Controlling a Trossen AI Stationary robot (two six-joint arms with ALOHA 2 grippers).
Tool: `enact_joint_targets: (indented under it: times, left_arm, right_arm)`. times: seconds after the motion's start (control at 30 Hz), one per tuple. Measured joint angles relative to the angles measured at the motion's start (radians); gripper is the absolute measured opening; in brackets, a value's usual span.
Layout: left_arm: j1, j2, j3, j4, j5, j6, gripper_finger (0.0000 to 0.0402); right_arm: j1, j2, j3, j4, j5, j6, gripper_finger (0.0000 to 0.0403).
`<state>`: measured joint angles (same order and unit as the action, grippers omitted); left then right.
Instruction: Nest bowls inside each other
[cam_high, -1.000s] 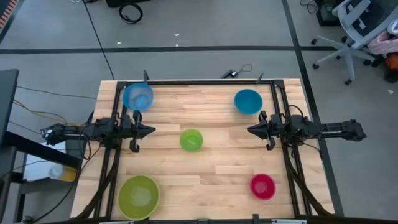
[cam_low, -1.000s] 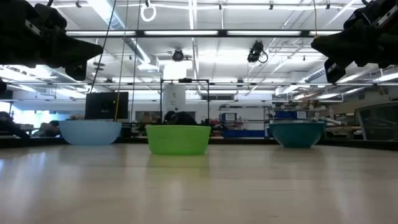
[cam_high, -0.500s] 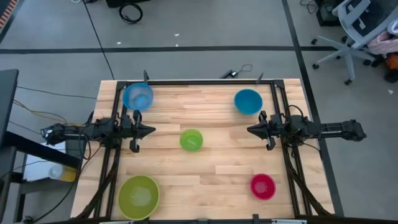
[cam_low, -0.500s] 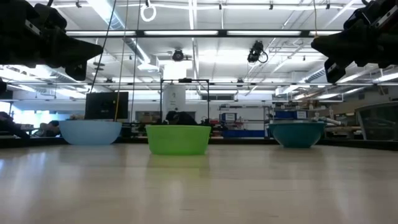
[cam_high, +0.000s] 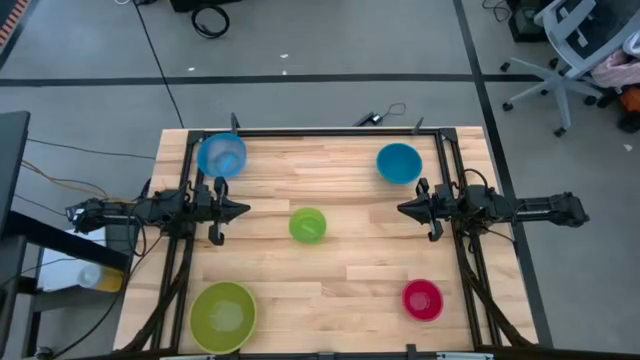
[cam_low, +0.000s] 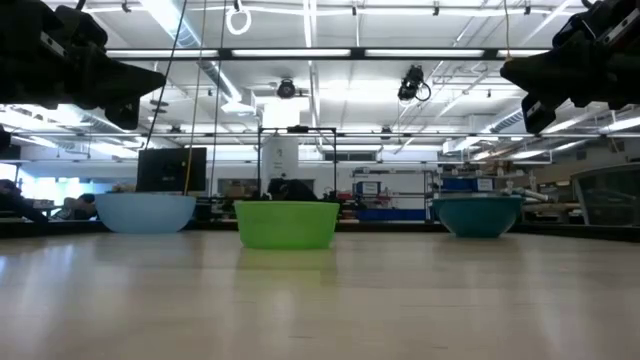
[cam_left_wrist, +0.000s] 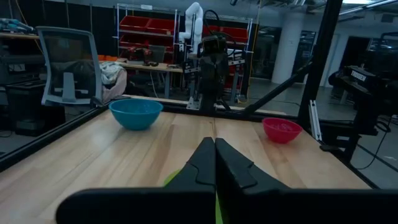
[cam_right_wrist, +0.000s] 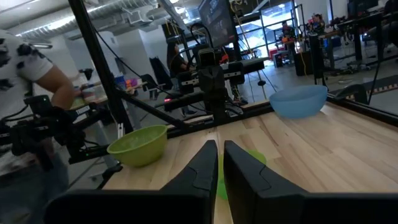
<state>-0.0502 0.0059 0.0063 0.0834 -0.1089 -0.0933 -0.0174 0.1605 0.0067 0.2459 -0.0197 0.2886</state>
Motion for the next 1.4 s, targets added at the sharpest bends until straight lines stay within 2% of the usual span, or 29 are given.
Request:
enact_joint_targets:
  times: [0.27,0.5,0.57,0.7,0.8,0.87,0.93,1.03,1.17,1.27,1.33,1.4]
  left_arm:
    - [0.0,0.0,0.0,0.004,0.0,0.0,0.0]
    - [0.0,0.0,0.0,0.089,0.0,-0.002,0.0]
    - [0.0,0.0,0.0,0.126,0.0,-0.058,0.0]
    - [0.002,0.0,0.0,0.198,-0.009,-0.273,0.0]
    - [0.002,0.0,0.0,0.197,-0.014,-0.327,0.0]
    - [0.002,0.004,0.0,0.195,-0.018,-0.364,0.0]
    - [0.002,0.019,0.0,0.195,-0.042,-0.409,0.0]
    - [0.002,0.061,0.0,0.19,-0.081,-0.472,0.0]
    - [0.002,0.158,0.003,0.168,-0.104,-0.545,0.0]
    - [0.002,0.245,0.038,0.149,-0.135,-0.626,0.0]
    - [0.002,0.296,0.073,0.154,-0.137,-0.641,0.0]
    - [0.003,0.338,0.113,0.157,-0.146,-0.668,0.0]
  right_arm:
    - [0.0,0.0,0.0,0.0,0.0,0.0,0.0035]
    - [0.0,0.0,0.0,0.0,0.0,0.0,0.0035]
    - [0.0,0.0,0.0,0.0,0.0,0.0,0.0035]
    - [0.0,0.0,0.0,0.0,0.0,0.0,0.0035]
    - [0.0,0.0,0.0,0.025,0.019,-0.054,0.0035]
    - [0.0,0.001,0.0,0.116,0.058,-0.009,0.0035]
    - [0.0,0.001,0.0,0.243,0.129,0.102,0.0035]
    - [-0.008,0.002,0.0,0.406,0.395,0.183,0.0035]
    - [-0.02,0.004,0.0,0.46,0.723,0.083,0.0035]
    - [-0.032,0.004,0.0,0.472,0.952,0.16,0.0035]
    - [-0.041,0.014,0.0,0.419,0.97,0.22,0.0035]
    - [-0.052,0.033,0.001,0.305,0.881,0.253,0.0035]
